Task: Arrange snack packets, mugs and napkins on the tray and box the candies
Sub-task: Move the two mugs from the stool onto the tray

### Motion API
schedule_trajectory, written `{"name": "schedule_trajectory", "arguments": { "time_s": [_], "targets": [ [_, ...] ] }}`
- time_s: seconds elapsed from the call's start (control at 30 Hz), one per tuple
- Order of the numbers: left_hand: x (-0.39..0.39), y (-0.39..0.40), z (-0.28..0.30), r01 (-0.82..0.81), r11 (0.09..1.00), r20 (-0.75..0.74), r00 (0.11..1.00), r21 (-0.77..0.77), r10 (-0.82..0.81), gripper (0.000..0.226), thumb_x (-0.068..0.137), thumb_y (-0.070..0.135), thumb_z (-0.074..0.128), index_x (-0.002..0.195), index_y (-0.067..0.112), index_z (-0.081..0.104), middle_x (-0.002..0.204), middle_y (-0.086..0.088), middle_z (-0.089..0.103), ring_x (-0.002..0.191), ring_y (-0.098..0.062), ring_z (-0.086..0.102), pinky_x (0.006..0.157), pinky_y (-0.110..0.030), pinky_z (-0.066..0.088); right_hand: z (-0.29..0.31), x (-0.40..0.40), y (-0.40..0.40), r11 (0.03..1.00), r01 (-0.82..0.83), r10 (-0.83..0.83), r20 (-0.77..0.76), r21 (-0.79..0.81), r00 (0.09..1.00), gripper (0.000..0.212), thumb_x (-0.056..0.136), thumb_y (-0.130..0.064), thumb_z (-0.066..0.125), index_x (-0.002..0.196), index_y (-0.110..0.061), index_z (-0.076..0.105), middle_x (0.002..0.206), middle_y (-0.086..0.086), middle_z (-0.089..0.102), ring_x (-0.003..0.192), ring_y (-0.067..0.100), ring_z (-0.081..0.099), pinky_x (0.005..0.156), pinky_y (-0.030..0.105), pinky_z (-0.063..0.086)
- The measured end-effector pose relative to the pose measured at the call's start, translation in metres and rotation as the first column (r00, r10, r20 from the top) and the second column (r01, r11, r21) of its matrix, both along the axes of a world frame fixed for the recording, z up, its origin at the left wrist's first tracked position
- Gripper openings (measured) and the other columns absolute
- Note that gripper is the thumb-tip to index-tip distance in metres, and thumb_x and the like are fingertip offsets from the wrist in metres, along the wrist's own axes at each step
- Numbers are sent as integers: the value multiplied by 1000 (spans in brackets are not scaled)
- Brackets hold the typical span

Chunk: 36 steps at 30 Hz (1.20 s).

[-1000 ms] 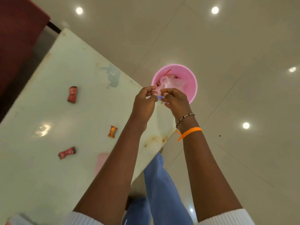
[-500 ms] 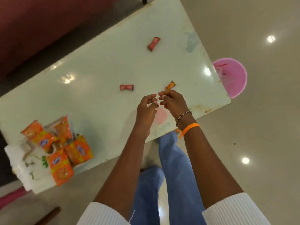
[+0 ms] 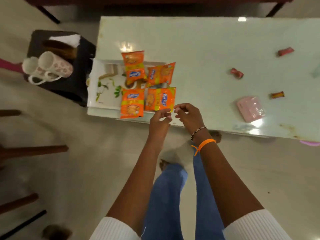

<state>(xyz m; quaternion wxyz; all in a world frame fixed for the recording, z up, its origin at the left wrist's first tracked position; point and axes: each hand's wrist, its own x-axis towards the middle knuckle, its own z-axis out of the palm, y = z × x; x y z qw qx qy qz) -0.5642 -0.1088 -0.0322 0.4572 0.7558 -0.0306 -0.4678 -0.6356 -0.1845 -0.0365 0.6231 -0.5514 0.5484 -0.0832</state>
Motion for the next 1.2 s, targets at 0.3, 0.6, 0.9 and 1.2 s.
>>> {"name": "schedule_trajectory", "arguments": {
  "time_s": [0.3,0.6,0.9,1.2],
  "targets": [
    [96,50,-1,-135,991,2,991,-23,135,23,85,1,52,98,17,61,98,-6,58,93,-19,57,87,-35,45,-4,104,44,991,-128,127,27,28,991,19,90,-4,49,101,4,63,102,22,66,80,23,59,55,9,44],
    [200,54,3,-328,943,0,944,-53,329,23,87,-1,49,104,9,61,96,-3,57,91,-21,56,81,-31,47,-4,219,37,972,-222,221,30,75,975,20,90,-2,50,101,9,61,88,11,60,61,9,56,49,7,43],
    [313,93,-4,-538,838,-14,842,-92,539,21,90,0,46,100,12,61,107,-10,59,83,-13,58,77,-23,50,-5,348,75,929,-354,347,78,105,934,21,91,-6,51,102,8,61,75,6,59,59,9,53,43,0,40],
    [467,149,-20,-502,865,35,864,-10,502,26,89,-1,45,105,7,64,93,-3,62,78,-11,57,74,-23,48,-28,488,126,950,-278,286,-34,142,958,24,92,-10,49,107,1,63,67,-2,55,49,5,48,38,5,35]
  ]
}}
